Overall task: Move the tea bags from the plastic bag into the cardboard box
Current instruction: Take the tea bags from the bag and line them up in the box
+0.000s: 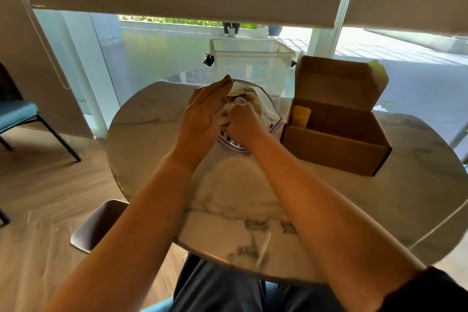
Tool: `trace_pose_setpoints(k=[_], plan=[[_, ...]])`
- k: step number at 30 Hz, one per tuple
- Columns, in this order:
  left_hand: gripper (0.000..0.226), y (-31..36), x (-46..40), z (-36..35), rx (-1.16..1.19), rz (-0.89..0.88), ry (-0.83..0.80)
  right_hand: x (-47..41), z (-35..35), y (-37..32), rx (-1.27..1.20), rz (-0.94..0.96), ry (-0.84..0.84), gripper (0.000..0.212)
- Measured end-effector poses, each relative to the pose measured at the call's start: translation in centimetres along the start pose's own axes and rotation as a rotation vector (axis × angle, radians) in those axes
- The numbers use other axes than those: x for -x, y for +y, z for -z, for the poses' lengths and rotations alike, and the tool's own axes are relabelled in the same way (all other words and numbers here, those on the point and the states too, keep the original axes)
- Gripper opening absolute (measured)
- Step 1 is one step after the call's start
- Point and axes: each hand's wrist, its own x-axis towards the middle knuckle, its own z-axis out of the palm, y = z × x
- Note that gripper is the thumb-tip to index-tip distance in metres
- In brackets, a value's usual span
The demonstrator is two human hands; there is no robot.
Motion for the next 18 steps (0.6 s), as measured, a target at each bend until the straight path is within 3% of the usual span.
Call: trace_pose_setpoints(k=[3, 11, 18], plan=[[0.048, 0.0, 0.1, -0.1, 0.005, -0.003, 0.001, -0.9, -1.5, 0.5, 0.005, -0.004, -0.018, 0.035], [0.048, 0.0, 0.0, -0.2, 0.049, 0.033, -0.014, -0.2, -0.1, 1.0, -0.145, -0.006, 0.261, 0.021], [0.049, -0.5, 0.2, -0.3, 0.032, 0.018, 0.005, 0.9, 2.9, 1.1, -0.292, -0.052, 0.21, 0.017]])
